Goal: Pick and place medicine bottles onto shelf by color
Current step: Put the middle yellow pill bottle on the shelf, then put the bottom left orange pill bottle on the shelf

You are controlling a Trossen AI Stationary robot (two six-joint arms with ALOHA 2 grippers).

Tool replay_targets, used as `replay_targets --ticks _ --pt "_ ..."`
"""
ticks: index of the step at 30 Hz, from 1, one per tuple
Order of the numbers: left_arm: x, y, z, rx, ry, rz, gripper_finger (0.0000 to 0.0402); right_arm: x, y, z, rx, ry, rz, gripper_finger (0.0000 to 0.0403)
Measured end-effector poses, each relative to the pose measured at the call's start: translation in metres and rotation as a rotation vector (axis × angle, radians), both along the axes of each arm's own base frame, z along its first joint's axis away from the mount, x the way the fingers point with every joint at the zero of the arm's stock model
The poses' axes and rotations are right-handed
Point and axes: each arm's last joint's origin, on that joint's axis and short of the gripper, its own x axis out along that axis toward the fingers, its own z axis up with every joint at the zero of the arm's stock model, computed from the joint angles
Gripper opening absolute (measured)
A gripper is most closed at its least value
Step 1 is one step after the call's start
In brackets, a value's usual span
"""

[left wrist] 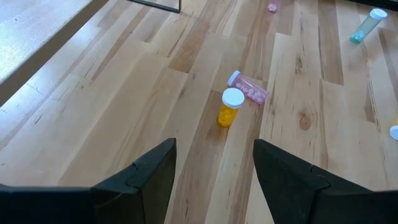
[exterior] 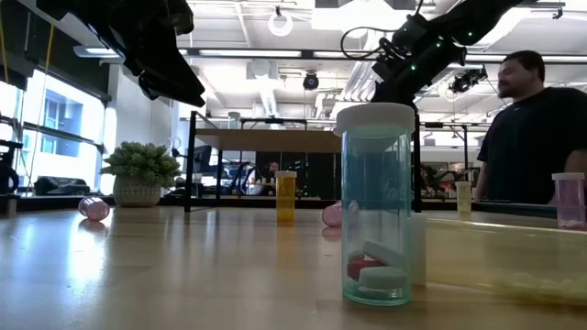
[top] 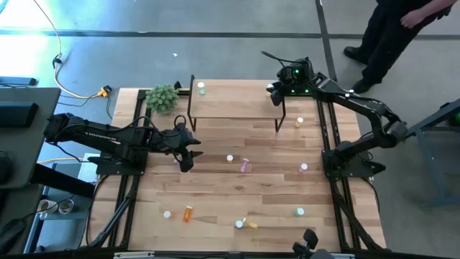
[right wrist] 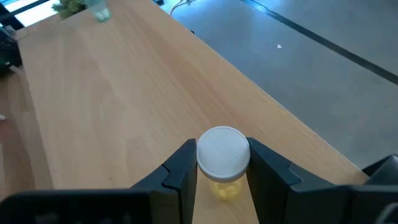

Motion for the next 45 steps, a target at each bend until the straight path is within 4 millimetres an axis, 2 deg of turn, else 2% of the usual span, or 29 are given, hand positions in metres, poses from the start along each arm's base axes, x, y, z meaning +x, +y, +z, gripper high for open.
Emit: replay_targets --ticks 22,33,45 --pt "0.000 0.000 0.000 0.002 0.004 0.003 0.0202 0.003 0.001 -0.002 -0.062 0.052 0.010 0.0105" --pt "0.000 0.000 0.000 0.002 0.003 0.002 0.0202 0.002 0.001 -0.002 -0.051 0.048 0.003 0.0157" --pt "0.000 0.000 0.000 0.000 0.003 0.000 0.0202 0.000 0.003 0.008 -0.095 0.012 0.004 0.0161"
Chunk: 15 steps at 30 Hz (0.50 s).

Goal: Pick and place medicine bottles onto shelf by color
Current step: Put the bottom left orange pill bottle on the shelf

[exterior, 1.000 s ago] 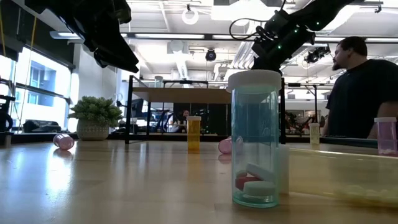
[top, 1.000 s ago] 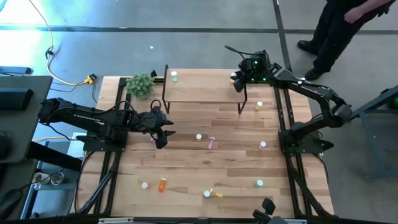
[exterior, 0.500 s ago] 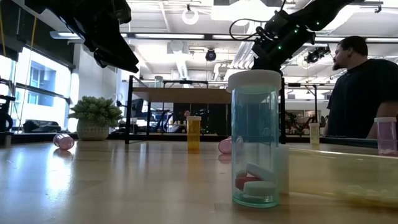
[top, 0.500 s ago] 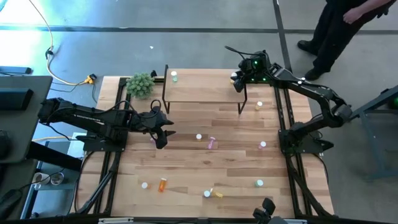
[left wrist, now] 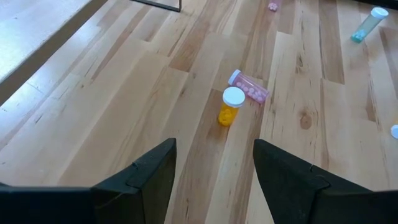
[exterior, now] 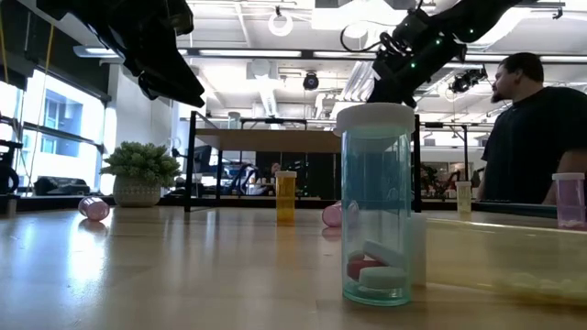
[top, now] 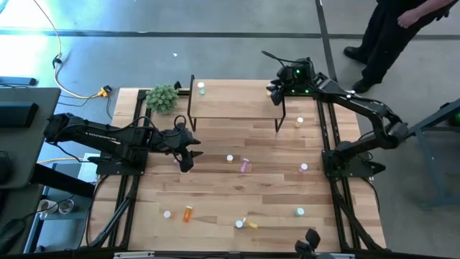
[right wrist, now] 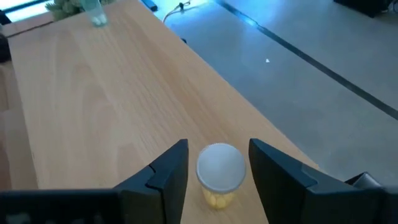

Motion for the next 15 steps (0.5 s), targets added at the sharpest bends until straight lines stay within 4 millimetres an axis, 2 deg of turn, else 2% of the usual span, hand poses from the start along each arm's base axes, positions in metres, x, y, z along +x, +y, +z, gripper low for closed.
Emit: replay_targets --ticks 9,15 --pt "0.000 -0.001 0.000 -0.015 -0.003 -0.005 0.0202 -0.008 0.009 0.021 -0.067 -0.065 0.000 0.0161" --pt "-0.001 -0.006 -0.002 -0.097 0.006 -0.029 0.0202 -0.016 0.025 0.036 -0.095 -0.092 0.021 0.0161"
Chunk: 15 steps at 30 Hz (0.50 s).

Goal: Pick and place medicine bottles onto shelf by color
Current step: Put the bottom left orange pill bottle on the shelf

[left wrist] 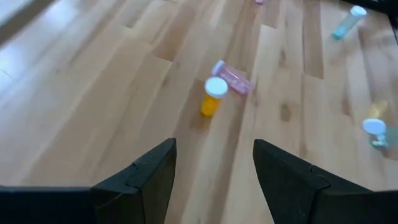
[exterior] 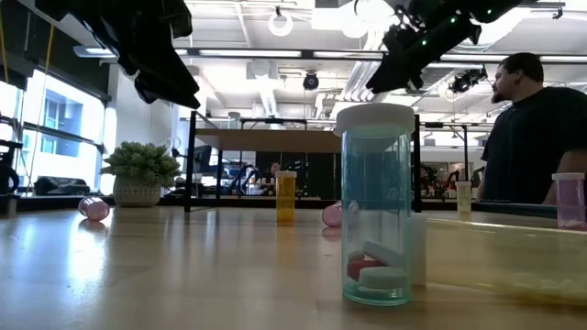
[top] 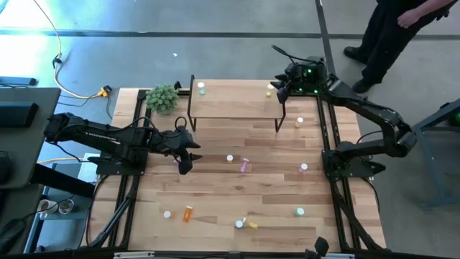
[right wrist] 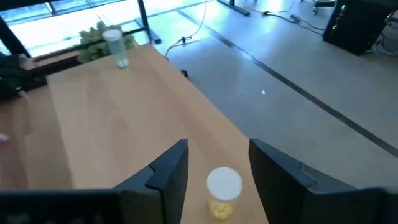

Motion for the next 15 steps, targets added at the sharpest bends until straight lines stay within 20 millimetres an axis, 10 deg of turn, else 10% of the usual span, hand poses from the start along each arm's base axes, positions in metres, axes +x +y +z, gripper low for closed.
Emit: replay_targets --ticks 15 --pt "-0.010 -0.043 -0.008 -0.194 0.106 -0.115 0.0202 0.023 0.054 0.002 0.032 0.047 0.219 0.0161"
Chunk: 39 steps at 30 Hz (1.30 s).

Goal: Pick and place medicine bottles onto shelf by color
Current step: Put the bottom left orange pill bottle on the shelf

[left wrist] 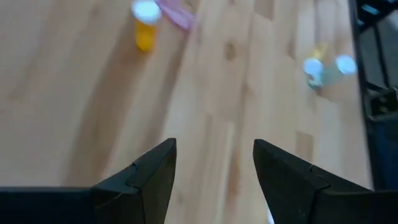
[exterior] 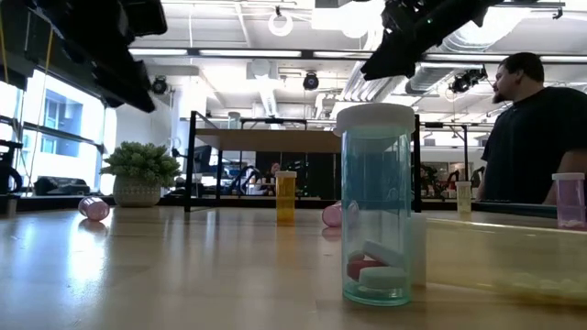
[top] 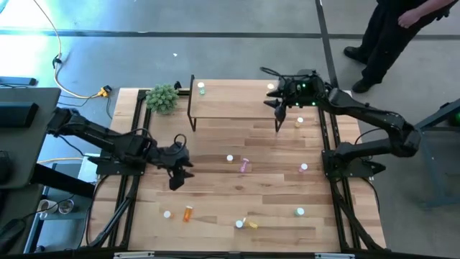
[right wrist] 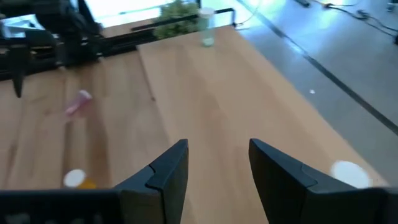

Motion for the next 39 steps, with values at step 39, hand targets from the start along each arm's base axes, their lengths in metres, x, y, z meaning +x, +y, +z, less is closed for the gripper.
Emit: replay_targets --ticks 39 --pt "-0.065 -0.106 -0.010 -0.256 0.229 -0.211 0.0201 0.010 0.019 0.000 0.036 -0.007 0.066 0.0161"
